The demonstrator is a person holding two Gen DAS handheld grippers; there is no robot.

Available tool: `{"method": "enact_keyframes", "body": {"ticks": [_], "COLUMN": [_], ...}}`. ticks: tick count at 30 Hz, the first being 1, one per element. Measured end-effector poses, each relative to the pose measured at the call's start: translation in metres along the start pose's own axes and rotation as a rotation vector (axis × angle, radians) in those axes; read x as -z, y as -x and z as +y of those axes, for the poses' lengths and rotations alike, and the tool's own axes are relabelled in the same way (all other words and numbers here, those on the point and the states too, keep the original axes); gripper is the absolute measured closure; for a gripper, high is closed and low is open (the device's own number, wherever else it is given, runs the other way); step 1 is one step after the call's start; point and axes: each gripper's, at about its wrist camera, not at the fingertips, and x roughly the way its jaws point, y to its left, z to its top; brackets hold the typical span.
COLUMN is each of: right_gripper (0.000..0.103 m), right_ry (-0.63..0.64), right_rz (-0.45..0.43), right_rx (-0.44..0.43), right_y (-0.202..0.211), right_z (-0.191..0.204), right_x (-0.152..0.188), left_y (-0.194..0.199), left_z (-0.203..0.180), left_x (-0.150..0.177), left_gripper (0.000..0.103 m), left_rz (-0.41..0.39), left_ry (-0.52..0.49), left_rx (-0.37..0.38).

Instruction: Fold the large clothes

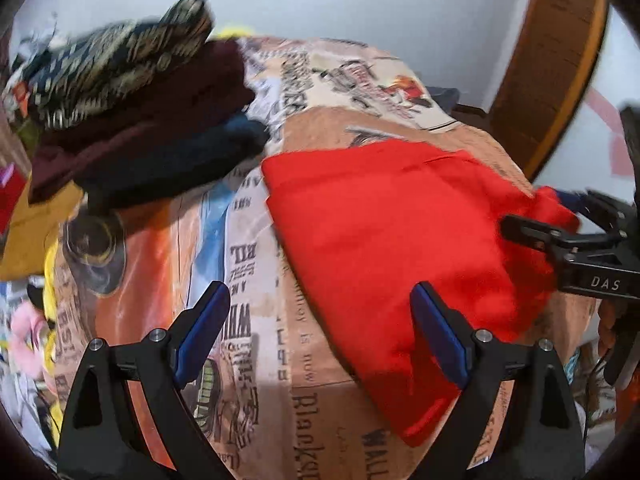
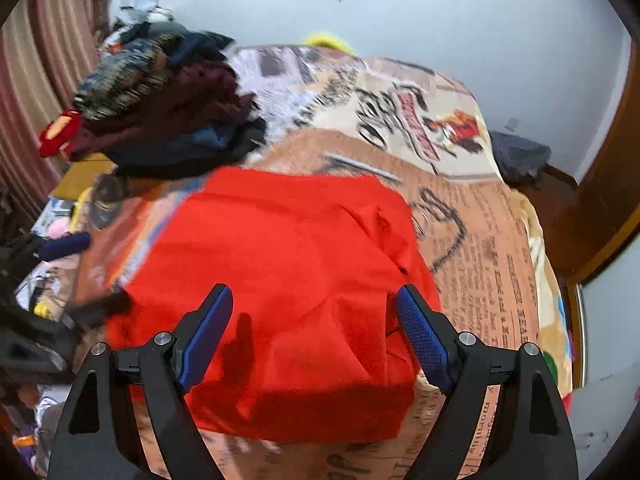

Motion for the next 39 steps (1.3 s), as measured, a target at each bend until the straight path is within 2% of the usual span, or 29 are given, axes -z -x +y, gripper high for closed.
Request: {"method": "enact_keyframes", "body": {"ticks": [4,8,9,13,15,19,22,30,34,39], "right_gripper": [0.022,0.020,0.020,0.020,0.020,0.020,0.020,0.018,0.018,0.018], "right_ry": [-0.094,-0.195,-0.195,-0.149,-0.141,-0.148,-0.137,-0.115,-0.078,-0.085], "right_rz": [0.040,0.072,0.063,0.010,-0.009,0.029,0.050,0.017,0.054,0.200], "right_rx": [0.048,-0.045,-0.047,0.029,0.050,0.015,-0.029,-0.146,-0.211,-0.213], "right_y": [-0.006,-0.011,-0.009,0.007,0.011,0.009,0.013,0.024,0.007,-0.044], "right_z": [-0.041,-0.074,-0.075,-0.068,-0.072,-0.078,-0.076,-0.060,-0.046,-0.049], "right_x": [0.017,0.034,0.036,0.034,0.034,0.034,0.028,-0.014,-0.032,-0.033], "left_y": [-0.008,-0.012,-0.012,-0.008,-0.006,-0.003,0.003,0.007,0.001,-0.019], "left_z": [0.011,0.005,0.002,-0.006,-0.006,-0.002,0.002,0.018,0.024,0.028], "left_x": [0.006,0.006,0.006,0.005,0.006,0.006,0.006,-0.007,-0.016,-0.017], "left_gripper": [0.009,0.009,0.009,0.009,0.009,0.009,0.009,0.009,0.009,0.009], "left_rz": [0.007,0.009,0.006,-0.009,-0.008,0.005,-0.002,-0.021,-0.011,0.064], "left_ry": [0.086,0.084,0.073,0.020,0.013,0.021,0.026,0.057,0.087,0.144], "left_rx": [0.067,0.086,0.079,0.037,0.041,0.055,0.038,-0.029,-0.012,0.076]}}
